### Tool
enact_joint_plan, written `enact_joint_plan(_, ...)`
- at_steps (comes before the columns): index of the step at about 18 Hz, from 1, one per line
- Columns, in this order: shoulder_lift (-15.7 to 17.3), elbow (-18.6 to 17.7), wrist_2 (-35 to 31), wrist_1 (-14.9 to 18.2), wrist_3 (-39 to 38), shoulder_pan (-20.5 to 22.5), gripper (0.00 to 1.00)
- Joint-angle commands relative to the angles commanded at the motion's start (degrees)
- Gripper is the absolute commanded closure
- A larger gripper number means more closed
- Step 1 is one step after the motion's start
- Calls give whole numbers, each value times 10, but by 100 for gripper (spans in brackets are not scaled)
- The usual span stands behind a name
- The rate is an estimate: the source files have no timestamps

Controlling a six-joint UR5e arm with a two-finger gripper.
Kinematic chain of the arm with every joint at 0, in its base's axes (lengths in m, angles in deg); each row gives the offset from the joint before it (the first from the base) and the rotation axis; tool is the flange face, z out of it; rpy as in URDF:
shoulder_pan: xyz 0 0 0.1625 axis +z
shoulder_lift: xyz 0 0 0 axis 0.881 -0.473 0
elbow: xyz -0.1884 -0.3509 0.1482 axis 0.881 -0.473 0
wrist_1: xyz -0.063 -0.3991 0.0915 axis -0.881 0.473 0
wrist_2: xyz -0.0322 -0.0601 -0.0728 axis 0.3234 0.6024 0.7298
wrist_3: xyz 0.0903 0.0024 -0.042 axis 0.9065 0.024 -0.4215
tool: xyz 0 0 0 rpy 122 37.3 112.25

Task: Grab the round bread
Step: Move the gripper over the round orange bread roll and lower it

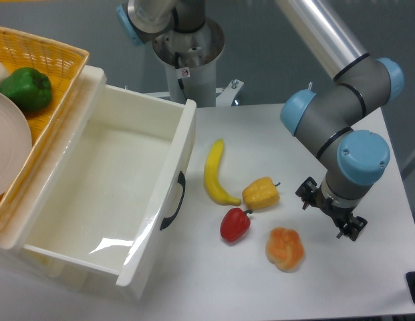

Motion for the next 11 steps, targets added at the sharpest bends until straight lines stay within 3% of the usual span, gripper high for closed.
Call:
enact_joint_plan(7, 2, -10, 1, -5, 0, -12, 0)
enact_joint_plan(11, 5, -39, 0, -47, 0, -15, 0)
